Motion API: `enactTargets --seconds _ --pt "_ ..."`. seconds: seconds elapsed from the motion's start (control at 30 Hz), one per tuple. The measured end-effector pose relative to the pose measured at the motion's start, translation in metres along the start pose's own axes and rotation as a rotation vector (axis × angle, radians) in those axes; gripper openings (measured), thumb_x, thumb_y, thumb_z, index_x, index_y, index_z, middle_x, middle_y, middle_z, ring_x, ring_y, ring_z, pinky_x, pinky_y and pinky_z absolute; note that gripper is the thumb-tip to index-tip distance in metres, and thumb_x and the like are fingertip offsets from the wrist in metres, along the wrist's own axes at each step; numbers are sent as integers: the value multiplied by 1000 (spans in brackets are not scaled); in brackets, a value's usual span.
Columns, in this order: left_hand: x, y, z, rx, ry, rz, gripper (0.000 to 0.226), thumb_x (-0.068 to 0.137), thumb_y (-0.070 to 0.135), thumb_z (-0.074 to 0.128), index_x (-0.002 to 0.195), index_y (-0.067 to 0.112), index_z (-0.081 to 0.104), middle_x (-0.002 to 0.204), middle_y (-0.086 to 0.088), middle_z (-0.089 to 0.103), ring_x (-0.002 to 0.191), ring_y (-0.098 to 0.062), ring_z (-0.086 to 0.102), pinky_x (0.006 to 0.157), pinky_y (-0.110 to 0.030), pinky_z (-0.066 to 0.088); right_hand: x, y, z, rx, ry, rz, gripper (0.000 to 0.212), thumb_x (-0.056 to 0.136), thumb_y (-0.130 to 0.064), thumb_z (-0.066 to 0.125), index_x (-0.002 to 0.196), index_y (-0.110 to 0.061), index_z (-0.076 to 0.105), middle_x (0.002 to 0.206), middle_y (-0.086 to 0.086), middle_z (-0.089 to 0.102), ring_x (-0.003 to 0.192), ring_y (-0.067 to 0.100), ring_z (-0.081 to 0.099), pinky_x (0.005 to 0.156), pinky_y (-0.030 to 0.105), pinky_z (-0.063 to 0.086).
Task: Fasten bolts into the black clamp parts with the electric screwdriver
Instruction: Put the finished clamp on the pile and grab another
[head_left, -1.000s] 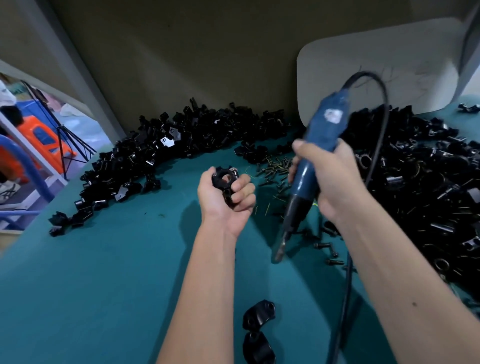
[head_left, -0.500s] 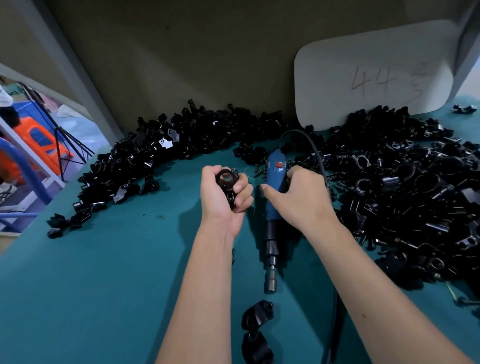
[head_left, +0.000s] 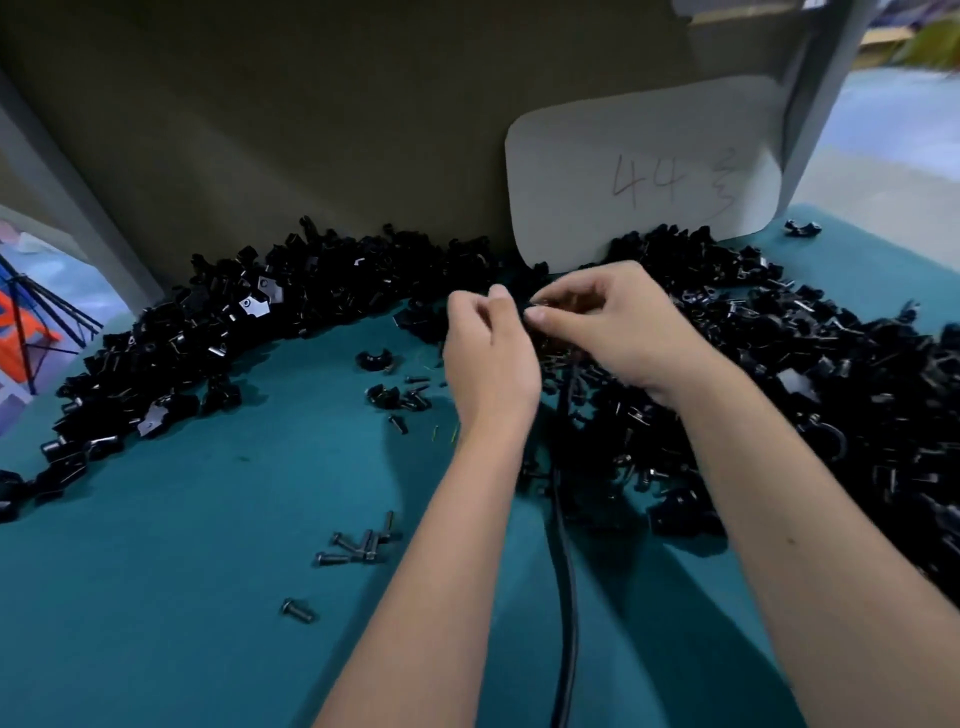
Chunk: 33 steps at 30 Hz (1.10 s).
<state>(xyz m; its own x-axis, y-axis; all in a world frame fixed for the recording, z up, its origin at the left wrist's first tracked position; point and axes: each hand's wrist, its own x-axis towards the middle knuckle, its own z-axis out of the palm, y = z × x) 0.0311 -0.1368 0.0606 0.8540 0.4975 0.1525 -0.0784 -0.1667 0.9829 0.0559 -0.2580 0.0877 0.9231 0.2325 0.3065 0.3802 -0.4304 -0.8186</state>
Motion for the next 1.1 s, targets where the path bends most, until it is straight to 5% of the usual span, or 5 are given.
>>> enactTargets --seconds 0.27,0.4,0.63,0.8,1.1 --pt "-23 42 84 340 -240 324 30 104 43 52 80 25 54 76 6 64 79 -20 62 63 -37 44 12 7 -131 -354 51 327 37 85 -46 80 74 -12 75 58 8 71 46 16 58 52 24 47" --pt "-34 24 111 639 -452 434 26 102 43 55 96 22 71 105 -9 60 110 -33 47 87 -39 43 20 14 -150 -832 -131 415 33 84 -44 82 82 -12 80 71 7 69 67 25 60 60 30 40" --pt "-9 24 118 355 -360 397 37 85 38 54 55 18 51 59 3 54 74 -28 54 63 -37 44 77 35 -150 -854 28 354 30 87 -40 81 88 -10 78 86 14 72 82 33 66 74 33 52" --pt "48 19 125 617 -388 349 15 85 27 61 75 17 66 80 -5 70 89 -31 63 74 -37 52 139 74 -104 -982 -270 377 21 93 -22 66 106 -10 77 96 14 78 81 31 75 79 40 64" --pt "115 8 139 862 -469 344 27 83 23 63 68 17 42 82 -9 61 90 -37 62 60 -34 35 209 137 -82 -1231 -494 308 75 89 -1 66 153 -27 36 151 16 31 137 46 42 104 51 48"
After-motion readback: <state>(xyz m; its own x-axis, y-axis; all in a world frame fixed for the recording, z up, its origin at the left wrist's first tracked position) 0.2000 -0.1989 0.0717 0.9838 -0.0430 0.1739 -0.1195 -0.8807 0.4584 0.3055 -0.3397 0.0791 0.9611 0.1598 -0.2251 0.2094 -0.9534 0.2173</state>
